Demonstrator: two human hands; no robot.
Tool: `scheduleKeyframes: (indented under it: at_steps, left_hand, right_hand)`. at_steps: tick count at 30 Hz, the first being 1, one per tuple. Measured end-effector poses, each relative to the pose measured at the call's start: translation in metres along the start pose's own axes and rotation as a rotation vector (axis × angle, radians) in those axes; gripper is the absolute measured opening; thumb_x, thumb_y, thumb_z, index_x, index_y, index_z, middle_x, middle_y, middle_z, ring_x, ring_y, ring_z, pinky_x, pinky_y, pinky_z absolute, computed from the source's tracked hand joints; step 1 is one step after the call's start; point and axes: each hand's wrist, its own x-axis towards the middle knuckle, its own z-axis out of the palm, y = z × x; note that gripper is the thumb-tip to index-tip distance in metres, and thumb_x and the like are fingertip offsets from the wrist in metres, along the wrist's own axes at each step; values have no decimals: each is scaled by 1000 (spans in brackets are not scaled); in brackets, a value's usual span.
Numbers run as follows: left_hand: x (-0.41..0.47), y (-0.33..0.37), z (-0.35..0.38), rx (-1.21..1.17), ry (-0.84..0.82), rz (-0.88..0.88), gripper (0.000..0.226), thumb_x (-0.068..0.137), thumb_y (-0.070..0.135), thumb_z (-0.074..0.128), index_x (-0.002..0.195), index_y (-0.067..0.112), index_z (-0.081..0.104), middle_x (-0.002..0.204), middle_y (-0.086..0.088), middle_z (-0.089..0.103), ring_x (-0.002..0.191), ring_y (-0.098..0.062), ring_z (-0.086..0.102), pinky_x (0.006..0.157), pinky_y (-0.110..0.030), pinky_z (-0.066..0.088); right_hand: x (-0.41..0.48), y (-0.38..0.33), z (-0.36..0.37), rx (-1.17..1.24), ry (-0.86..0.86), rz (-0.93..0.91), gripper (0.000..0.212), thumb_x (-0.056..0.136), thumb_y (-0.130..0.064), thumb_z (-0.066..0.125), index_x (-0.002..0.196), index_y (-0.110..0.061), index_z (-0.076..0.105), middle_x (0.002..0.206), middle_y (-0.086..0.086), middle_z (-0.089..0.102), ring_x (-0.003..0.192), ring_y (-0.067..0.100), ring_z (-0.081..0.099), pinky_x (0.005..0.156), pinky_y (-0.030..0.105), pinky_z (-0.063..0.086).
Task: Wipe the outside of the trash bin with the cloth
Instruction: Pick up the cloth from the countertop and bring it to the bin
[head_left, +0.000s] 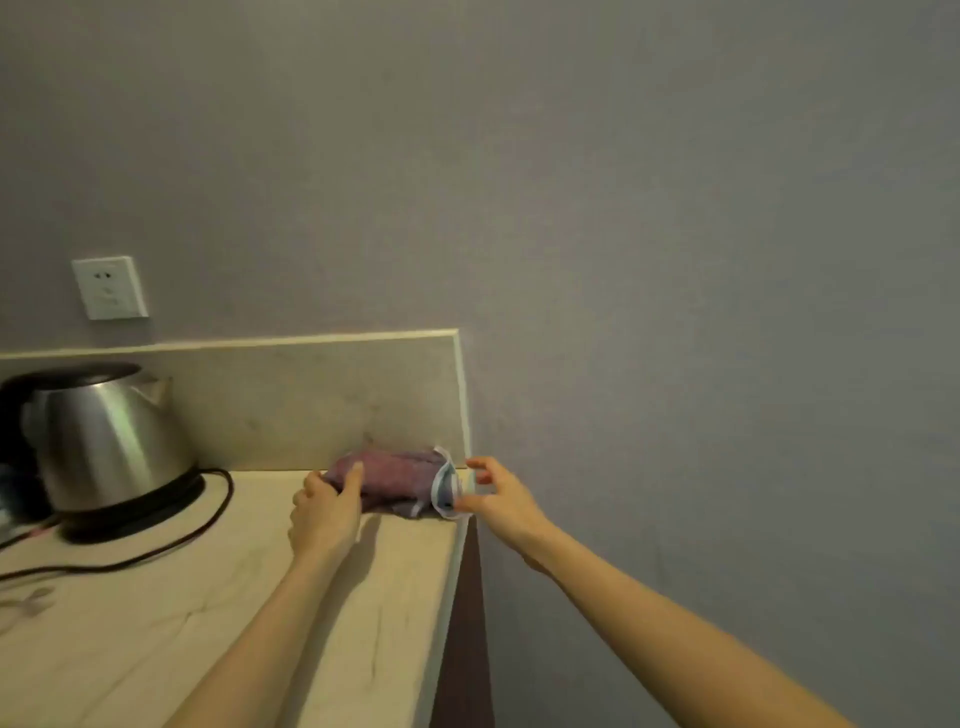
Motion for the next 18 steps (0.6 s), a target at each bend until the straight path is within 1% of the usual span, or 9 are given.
scheduleKeyframes:
  at_steps: [2, 4, 6, 8, 10, 13, 15, 16, 18]
  left_hand:
    - [11, -1, 1, 67, -21, -36, 73, 93, 53, 46, 140, -2, 37, 143, -30, 44, 132, -45, 39, 107, -47, 32]
    - [23, -4, 3, 46, -57, -75, 76, 88, 54, 54, 136, -5, 43, 137, -30, 51, 128, -45, 46, 105, -46, 37]
    - [32, -4, 3, -46, -132, -70, 62, 85, 42, 65, 122, -7, 59, 119, -29, 64, 112, -41, 59, 96, -45, 47]
    - [37, -4, -1, -176, -208, -58, 42, 83, 23, 70, 109, -10, 66, 90, -22, 71, 87, -34, 67, 75, -38, 53]
    - [36, -2, -4, -259, -247, -49, 35, 80, 9, 71, 108, -9, 62, 88, -19, 68, 77, -28, 64, 63, -31, 49]
    - [25, 2, -1, -284, -199, 42, 34, 79, 2, 67, 105, 5, 45, 102, -21, 63, 98, -35, 63, 80, -38, 48]
    - [15, 6, 1, -313, -194, 117, 35, 81, -1, 62, 106, 7, 38, 106, -24, 61, 100, -35, 61, 85, -42, 48]
    - [10, 10, 1, -340, -202, 140, 36, 82, -1, 61, 107, 8, 36, 108, -25, 60, 100, -34, 60, 87, -44, 48]
    - [-1, 19, 0, -382, -223, 194, 41, 80, 1, 63, 110, 9, 36, 107, -24, 60, 99, -34, 61, 88, -48, 50]
  right_hand:
    - [8, 0, 12, -126, -28, -39, 63, 79, -11, 67, 137, -19, 44, 124, 8, 49, 113, 24, 52, 92, 32, 44]
    - [17, 6, 27, -271, -69, -57, 66, 81, -17, 65, 141, -22, 39, 138, 12, 41, 126, 30, 39, 104, 35, 34]
    - [25, 16, 37, -357, -79, -35, 63, 83, -23, 59, 141, -25, 35, 141, 9, 35, 127, 33, 28, 106, 38, 27]
    - [28, 21, 41, -356, -32, -43, 56, 83, -22, 57, 136, -27, 37, 136, 8, 35, 123, 30, 27, 105, 39, 29]
    - [29, 23, 41, -312, 2, -62, 51, 83, -18, 57, 131, -27, 41, 130, 7, 37, 119, 28, 29, 102, 35, 32]
    - [28, 22, 37, -254, 21, -65, 46, 80, -10, 58, 122, -24, 50, 124, 10, 42, 115, 30, 38, 95, 32, 40]
    - [27, 19, 31, -135, 35, -41, 41, 77, -4, 59, 115, -19, 54, 121, 14, 45, 102, 28, 51, 77, 23, 50]
    - [26, 17, 27, -65, 35, -26, 37, 77, -2, 58, 111, -18, 55, 120, 14, 47, 92, 23, 55, 65, 16, 48]
    - [25, 15, 18, 88, 43, 34, 32, 78, 2, 54, 105, -15, 55, 114, 12, 53, 76, 16, 53, 55, 17, 43]
